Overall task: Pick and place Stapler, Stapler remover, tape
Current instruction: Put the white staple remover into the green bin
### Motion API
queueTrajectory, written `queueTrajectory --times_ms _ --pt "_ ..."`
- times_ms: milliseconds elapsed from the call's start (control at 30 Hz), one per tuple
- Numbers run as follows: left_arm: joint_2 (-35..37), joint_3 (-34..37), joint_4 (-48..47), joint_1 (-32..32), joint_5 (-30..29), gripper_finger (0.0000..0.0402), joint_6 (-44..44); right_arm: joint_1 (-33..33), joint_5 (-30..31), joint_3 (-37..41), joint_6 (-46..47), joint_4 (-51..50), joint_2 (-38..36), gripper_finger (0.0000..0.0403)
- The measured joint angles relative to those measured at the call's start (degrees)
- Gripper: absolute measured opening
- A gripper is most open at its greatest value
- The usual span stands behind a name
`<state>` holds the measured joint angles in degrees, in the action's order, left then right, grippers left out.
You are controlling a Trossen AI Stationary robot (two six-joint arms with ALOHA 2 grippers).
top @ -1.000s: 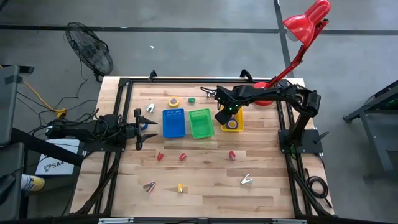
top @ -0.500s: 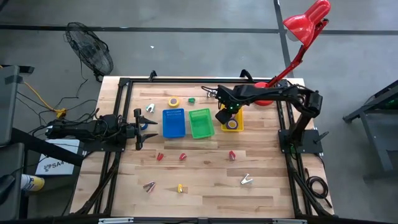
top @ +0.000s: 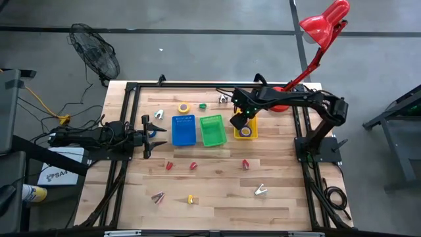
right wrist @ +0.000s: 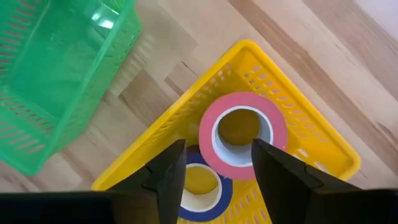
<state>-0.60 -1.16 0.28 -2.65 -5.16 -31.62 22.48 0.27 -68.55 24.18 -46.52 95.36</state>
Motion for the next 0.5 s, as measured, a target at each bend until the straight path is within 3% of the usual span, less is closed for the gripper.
queueTrajectory --times_ms 500 --pt "0.00 0.01 0.00 0.01 0.01 0.0227 0.01 -0.39 0.49 0.00 -1.23 -5.13 -4.86 0.0174"
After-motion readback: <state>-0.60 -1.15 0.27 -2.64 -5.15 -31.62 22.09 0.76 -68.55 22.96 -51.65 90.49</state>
